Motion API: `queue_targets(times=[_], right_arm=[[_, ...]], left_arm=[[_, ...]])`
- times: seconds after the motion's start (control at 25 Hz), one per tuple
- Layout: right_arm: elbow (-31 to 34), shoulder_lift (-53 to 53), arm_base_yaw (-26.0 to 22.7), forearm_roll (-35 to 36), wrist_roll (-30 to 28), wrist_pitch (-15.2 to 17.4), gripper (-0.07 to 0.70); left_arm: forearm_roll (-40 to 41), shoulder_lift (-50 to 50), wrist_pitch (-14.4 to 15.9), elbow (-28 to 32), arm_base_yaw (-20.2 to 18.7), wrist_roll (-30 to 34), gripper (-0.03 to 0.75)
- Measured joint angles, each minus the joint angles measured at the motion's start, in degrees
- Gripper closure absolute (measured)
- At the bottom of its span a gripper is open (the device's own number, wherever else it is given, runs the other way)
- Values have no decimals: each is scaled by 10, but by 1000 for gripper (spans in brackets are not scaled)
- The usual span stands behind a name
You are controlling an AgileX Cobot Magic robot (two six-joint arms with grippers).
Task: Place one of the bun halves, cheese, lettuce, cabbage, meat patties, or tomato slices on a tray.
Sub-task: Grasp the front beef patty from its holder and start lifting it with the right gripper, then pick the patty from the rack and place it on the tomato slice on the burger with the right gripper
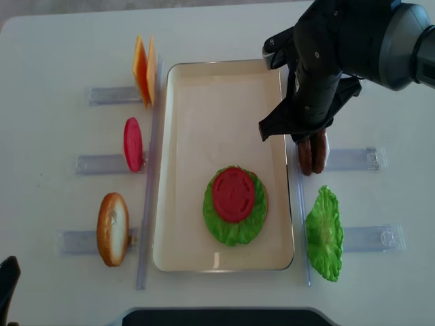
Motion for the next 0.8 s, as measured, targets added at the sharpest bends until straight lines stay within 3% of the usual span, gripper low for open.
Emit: queue_targets(times=[0.08, 0.48, 0.8], right_arm=[[0, 0, 0, -4, 0, 0, 513], [0, -2, 0, 17, -16, 0, 513], [-38, -47, 6, 49, -17, 38, 513]], left_arm=[[0, 0, 0, 0, 0, 0, 433], [0, 0, 0, 0, 0, 0, 433], [0, 0, 0, 0, 0, 0, 433]])
